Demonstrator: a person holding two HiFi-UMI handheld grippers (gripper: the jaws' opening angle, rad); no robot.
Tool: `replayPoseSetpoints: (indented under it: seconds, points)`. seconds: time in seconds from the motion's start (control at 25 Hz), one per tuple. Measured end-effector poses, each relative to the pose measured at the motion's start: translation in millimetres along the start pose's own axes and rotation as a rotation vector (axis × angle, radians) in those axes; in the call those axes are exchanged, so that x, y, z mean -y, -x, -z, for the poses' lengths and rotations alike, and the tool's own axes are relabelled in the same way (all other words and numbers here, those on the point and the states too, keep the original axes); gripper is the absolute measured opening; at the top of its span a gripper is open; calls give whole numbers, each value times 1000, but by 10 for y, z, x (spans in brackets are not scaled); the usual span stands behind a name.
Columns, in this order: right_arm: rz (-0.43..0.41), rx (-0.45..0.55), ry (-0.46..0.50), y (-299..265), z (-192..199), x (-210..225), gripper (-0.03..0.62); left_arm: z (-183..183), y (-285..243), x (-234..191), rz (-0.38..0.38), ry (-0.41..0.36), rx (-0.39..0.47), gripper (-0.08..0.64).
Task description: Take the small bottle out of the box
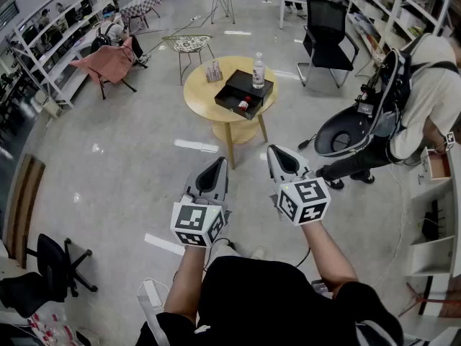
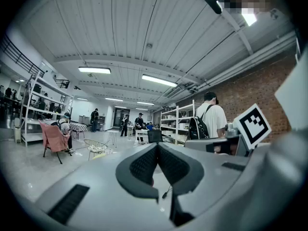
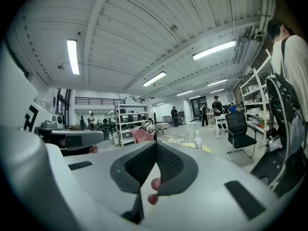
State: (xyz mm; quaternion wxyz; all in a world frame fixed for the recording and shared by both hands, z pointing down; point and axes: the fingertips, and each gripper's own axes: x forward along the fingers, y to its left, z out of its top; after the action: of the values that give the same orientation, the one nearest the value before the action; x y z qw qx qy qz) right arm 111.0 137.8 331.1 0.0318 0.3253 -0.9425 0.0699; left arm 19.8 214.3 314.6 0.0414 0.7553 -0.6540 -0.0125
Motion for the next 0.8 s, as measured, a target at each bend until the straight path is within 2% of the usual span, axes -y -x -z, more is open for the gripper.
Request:
replayPoseSetpoints:
  seconds: [0.36,0.8]
  points:
    - [4,0,-15,20,10,123,2,-20,-107,96,11,6,20,11]
    - [26,-5,-18,-175,9,302,2,-57,-392,-33,26,8,33,11]
